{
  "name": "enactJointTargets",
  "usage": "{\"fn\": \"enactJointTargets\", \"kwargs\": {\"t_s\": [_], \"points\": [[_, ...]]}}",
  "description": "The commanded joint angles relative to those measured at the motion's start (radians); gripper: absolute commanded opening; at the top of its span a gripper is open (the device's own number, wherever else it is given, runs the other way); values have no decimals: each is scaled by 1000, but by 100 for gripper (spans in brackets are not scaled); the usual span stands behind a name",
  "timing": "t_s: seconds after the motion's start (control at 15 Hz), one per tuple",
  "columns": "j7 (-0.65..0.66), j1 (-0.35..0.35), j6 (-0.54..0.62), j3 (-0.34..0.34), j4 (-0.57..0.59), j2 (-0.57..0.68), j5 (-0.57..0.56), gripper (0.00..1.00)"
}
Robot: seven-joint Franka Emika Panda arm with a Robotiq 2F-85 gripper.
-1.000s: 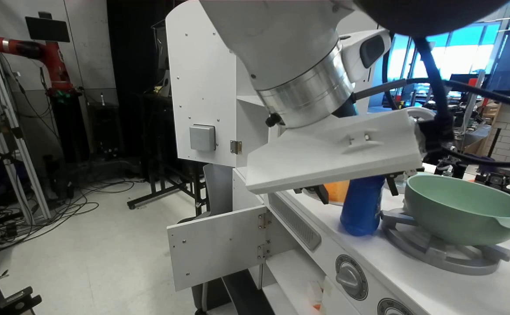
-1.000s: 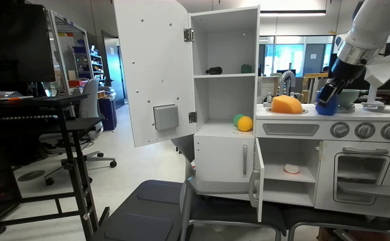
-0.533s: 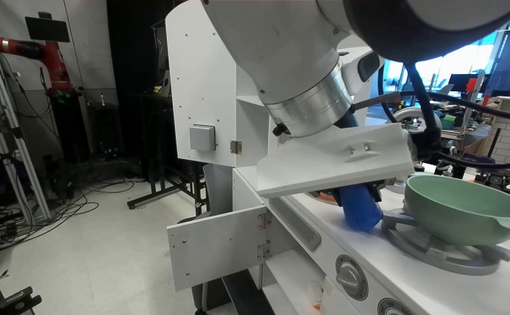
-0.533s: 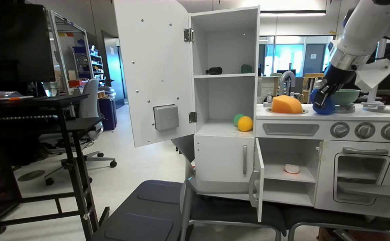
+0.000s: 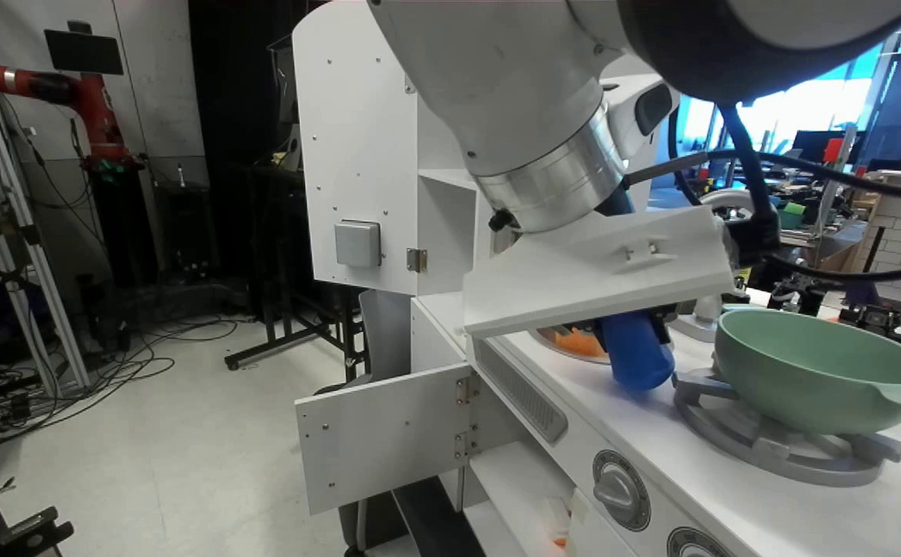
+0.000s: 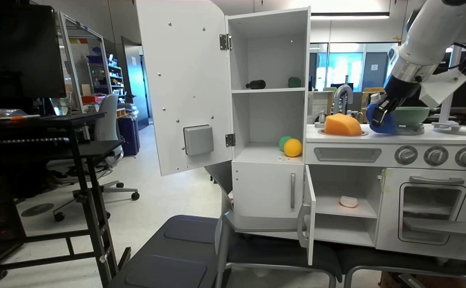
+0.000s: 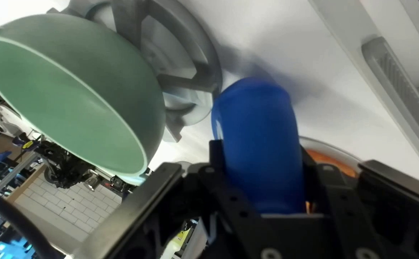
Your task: Put the bottle and the toy into the bottom drawer and close the drawer.
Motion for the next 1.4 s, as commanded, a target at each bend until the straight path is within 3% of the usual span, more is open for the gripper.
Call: {"fn": "enactJointTargets", "kwargs": {"t_s": [0.0,0.4,0.6,0.73,0.8,0.93,1.07,1.13,1.2,1.33], "points": [[-43,-9,157,3,-44,-83,-57,21],[-146,15,106,38,-247,-253,-149,21],[-147,69,88,35,-350,-311,-198,21],[-109,150,84,8,-402,-325,-241,21],[-118,161,65,26,-434,-322,-245,21],[-76,253,88,-10,-452,-298,-277,21],[-61,303,89,-8,-471,-256,-290,21],[-18,361,109,-36,-455,-216,-302,21],[-11,368,102,-26,-447,-166,-289,21],[64,450,120,-71,-403,-57,-285,21]]}}
